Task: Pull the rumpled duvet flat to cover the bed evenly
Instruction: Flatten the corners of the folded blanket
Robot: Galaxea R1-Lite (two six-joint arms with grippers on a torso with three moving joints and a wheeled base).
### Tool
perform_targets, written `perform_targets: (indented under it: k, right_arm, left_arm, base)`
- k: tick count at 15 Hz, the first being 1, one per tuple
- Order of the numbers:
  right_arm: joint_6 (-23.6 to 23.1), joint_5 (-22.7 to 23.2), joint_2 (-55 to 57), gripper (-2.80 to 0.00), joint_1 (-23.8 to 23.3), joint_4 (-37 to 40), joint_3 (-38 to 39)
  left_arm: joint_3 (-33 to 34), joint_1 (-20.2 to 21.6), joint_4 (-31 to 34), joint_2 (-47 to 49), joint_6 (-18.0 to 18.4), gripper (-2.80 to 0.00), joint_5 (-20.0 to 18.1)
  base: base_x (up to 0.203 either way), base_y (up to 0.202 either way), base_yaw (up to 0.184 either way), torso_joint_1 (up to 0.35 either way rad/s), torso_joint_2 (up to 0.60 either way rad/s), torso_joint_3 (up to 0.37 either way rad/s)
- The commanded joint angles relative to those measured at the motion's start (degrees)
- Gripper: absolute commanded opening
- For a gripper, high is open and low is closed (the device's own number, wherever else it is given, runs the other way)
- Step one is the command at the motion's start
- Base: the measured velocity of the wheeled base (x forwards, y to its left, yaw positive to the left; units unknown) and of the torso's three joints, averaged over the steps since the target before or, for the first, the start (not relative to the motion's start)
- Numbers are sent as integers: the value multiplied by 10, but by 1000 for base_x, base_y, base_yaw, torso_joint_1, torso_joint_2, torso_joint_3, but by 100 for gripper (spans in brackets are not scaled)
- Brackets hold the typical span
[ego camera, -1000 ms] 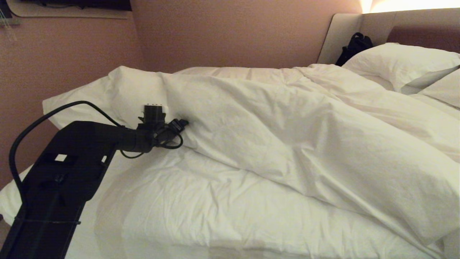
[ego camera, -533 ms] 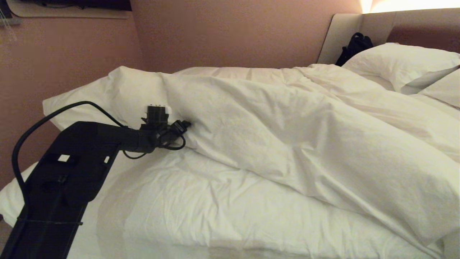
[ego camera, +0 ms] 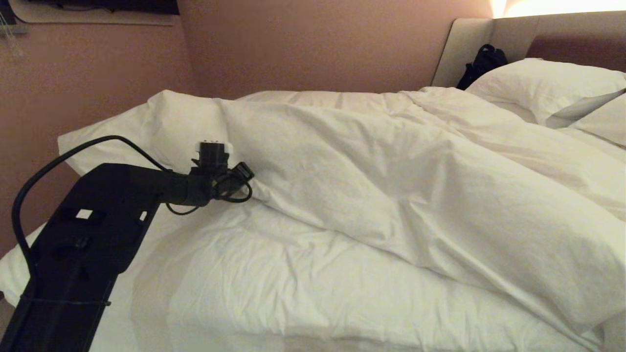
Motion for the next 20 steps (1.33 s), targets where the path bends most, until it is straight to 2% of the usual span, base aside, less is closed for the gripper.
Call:
perform_targets:
  k: [1,4,9,15,20]
  right_arm:
    - [0,0,0,-280,0,0,1]
    - [0,0,0,-280,0,0,0]
    - [0,0,0,-280,0,0,0]
    - [0,1,0,-280,0,0,0]
    - [0,0,0,-280,0,0,0]
  left_arm:
    - [5,0,0,-11,-3,-280,0]
    - [9,0,1,-18,-3,-280,4]
    - [100,-2,1,-99,2,-280,4]
    - [278,-13,-3,-314,27,-280,5]
    - [390,-55,6,-496,46,-280,5]
  base:
    - [0,0,0,0,0,0]
    - [0,0,0,0,0,0]
    - [0,0,0,0,0,0]
    - [0,0,0,0,0,0]
    - [0,0,0,0,0,0]
